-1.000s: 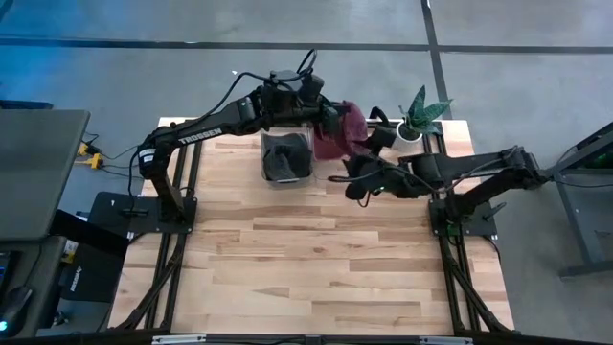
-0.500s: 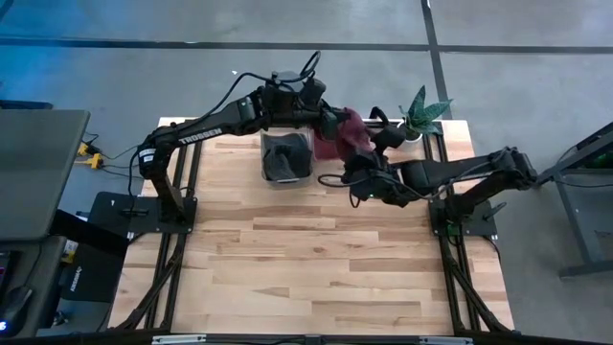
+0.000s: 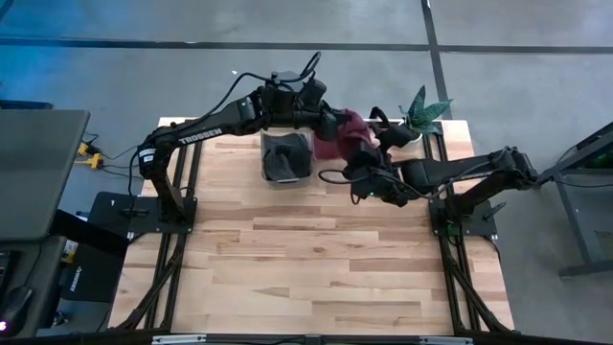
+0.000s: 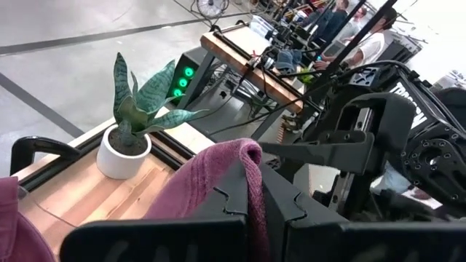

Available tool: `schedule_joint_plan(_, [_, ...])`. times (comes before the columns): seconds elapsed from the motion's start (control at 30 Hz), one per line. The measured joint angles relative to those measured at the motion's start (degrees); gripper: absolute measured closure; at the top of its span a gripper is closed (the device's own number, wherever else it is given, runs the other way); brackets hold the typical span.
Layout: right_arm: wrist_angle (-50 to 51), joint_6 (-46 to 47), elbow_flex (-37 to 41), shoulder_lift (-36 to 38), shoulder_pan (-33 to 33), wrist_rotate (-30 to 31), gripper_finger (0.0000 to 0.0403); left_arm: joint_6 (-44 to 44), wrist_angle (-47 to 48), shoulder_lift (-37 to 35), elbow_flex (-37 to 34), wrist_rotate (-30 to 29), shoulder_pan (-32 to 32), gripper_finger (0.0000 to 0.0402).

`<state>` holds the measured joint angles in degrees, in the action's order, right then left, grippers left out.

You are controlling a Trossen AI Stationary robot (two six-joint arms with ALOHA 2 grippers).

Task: Pick & Place hat
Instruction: Put the red cap into the right transparent bin

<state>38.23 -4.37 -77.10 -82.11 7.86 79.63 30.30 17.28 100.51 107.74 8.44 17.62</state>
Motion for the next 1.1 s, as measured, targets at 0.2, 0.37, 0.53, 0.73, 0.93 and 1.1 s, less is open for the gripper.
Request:
schedule_joint_plan(0.2, [-2.22, 2.21, 0.00, 0.00, 0.02, 0.95, 0.0224, 0.01, -0.13, 0.00, 0.00, 0.03, -0.01, 0.0401])
schedule_joint_plan(0.37, [-2.27, 2.82, 0.00, 0.00, 0.12, 0.38, 0.0347, -0.04, -0.11, 0.00, 0.00, 0.01, 0.01, 0.0401])
schedule_joint_plan(0.53, [-2.26, 2.64, 0.00, 0.16, 0.04, -5.02, 0.0395, -1.62, 0.27, 0.00, 0.00, -0.02, 0.01, 0.0401])
schedule_joint_plan(0.73, [-0.89, 8.66, 0.00, 2.15, -0.29, -10.69, 0.0400, -2.05, 1.19, 0.00, 0.00, -0.39, 0.01, 0.0401])
schedule_joint_plan(0.93, [1.55, 12.65, 0.00, 5.86, -0.35, -13.91, 0.0401, -2.17, 1.18, 0.00, 0.00, -0.45, 0.01, 0.0392])
schedule_joint_plan(1.1, [3.90, 14.85, 0.00, 8.38, -0.35, -15.43, 0.0402, -5.03, -0.16, 0.00, -0.02, 0.04, -0.01, 0.0341])
